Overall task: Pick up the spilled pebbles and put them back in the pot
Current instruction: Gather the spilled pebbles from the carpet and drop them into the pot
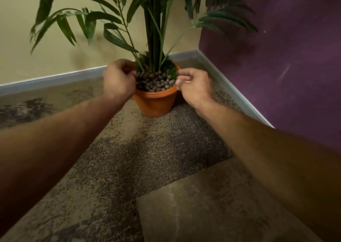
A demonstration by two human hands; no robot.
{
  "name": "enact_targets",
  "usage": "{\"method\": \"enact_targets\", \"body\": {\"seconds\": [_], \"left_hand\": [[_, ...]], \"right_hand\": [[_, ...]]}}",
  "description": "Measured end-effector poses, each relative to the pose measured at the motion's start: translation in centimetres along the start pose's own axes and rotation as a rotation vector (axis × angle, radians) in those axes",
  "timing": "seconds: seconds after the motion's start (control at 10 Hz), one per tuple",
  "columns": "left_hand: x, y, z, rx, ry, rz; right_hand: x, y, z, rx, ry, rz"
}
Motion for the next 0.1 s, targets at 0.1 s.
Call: {"method": "enact_targets", "body": {"seconds": [0.1], "left_hand": [[1.06,4.7,0.23,0.131,0.005,-0.034]], "right_hand": [[-2.45,3.35,-2.27,0.007,0.034,-0.033]]}}
Point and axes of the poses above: each hand's wrist, its own y-axis away from the middle knuckle, its own x-axis out of the palm, z = x × y, the point moved 10 cm from there along -y, towards the middle knuckle, and after that the axes turned 8 degrees about -y, right-handed, at the moved point
